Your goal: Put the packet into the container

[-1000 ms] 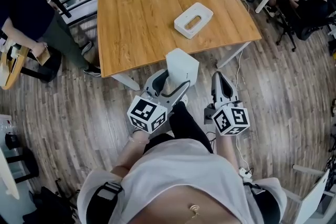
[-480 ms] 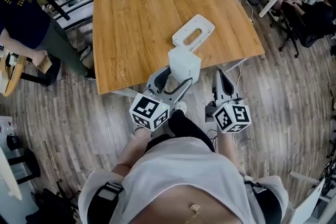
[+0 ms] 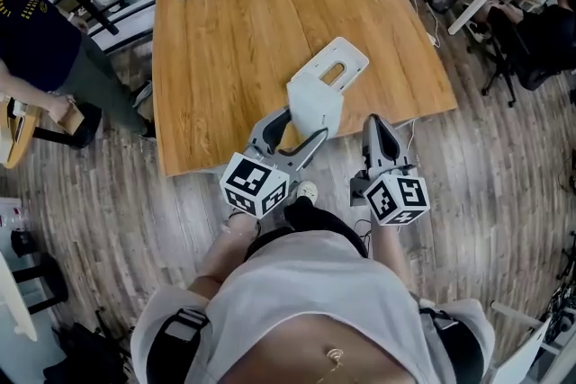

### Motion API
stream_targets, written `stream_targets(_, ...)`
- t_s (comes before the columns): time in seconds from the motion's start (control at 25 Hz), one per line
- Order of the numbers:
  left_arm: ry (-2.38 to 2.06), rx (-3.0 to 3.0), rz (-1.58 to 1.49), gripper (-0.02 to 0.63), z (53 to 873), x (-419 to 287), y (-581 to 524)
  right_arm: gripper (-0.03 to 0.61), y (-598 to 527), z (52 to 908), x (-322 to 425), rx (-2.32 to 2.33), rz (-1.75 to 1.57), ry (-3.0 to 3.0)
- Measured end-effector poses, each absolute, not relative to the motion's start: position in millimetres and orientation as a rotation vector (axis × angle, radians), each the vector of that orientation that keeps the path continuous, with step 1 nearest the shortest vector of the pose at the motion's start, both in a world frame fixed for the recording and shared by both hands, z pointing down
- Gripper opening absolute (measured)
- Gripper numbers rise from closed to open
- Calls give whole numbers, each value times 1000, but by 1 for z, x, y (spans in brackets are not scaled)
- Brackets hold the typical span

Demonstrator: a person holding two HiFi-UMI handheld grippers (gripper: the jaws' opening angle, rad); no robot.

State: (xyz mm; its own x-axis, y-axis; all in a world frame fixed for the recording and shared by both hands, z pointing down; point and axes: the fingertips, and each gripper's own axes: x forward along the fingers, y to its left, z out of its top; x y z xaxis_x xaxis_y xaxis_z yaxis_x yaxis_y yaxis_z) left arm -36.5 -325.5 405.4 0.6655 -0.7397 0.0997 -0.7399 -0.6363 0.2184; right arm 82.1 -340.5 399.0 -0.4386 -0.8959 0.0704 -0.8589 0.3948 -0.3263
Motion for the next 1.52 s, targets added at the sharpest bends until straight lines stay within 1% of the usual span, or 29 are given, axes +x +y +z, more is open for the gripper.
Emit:
stream_targets(0.8, -1209, 2666, 125, 294, 433, -27, -425, 11, -430, 417, 83, -1555, -498, 2559)
stream_targets(1.52, -1023, 2493, 679, 294, 523, -3, -480, 11, -453, 428, 94, -1633, -616, 2489)
